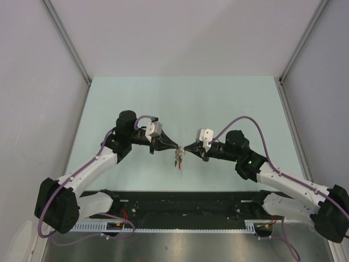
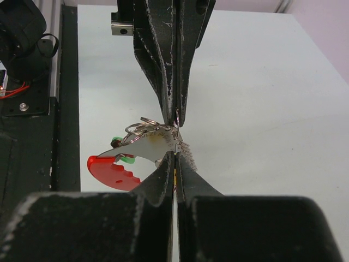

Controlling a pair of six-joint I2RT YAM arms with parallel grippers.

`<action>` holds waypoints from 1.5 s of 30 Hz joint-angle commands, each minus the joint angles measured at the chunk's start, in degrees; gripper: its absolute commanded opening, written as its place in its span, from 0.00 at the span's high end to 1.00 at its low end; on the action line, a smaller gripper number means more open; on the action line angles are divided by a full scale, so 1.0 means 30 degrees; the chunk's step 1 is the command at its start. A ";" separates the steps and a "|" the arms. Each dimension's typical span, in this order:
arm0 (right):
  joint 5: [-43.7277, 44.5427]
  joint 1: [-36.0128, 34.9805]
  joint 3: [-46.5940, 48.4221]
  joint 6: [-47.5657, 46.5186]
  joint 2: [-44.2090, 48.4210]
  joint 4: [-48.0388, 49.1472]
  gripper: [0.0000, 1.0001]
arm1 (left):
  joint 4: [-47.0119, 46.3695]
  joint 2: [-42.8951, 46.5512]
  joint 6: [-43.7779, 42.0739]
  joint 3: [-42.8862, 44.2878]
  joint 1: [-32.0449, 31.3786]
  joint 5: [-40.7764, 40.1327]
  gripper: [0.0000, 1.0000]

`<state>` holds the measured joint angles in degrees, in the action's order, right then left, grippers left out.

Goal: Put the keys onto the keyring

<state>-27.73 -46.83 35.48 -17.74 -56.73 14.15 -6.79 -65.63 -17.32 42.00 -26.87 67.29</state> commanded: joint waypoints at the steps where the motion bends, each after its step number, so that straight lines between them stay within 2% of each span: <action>1: -0.0426 -0.0123 -0.0080 0.0257 0.0541 0.1171 1.00 | -0.0638 0.0430 0.0091 0.0210 -0.0066 0.0598 1.00; 45: 0.0189 -0.0064 -0.0256 0.0873 0.0306 0.1816 1.00 | -0.0199 0.0430 -0.0261 0.0327 -0.0271 0.0716 0.99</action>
<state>-28.23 -46.83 34.54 -15.81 -56.23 16.60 -6.35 -65.63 -17.54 42.00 -27.27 67.70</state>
